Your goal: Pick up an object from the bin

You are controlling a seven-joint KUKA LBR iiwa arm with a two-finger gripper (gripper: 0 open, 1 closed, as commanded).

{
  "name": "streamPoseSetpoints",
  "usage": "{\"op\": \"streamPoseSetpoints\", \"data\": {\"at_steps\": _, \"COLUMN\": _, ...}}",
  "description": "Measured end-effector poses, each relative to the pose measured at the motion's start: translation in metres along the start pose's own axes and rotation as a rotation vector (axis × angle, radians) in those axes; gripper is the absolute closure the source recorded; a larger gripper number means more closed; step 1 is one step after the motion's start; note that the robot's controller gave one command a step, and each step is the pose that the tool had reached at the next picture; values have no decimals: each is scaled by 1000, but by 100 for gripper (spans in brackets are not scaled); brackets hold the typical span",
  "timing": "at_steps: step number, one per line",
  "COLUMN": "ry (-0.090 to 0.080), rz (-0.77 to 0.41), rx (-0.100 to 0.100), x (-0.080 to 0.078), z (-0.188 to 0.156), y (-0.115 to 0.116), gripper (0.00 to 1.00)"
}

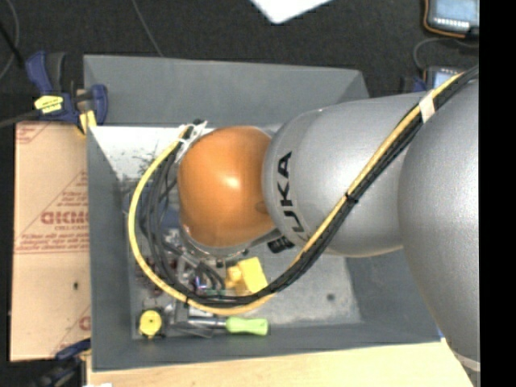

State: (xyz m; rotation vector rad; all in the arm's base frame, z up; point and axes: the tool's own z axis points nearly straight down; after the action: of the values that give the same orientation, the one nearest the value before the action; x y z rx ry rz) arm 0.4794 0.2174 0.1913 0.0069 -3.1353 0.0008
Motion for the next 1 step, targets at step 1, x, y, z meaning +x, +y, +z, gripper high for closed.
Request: {"op": "streamPoseSetpoints", "data": {"at_steps": 1, "ry": -8, "rz": 4, "rx": -2, "x": -2, "z": -4, "y": -1, "gripper": 0}}
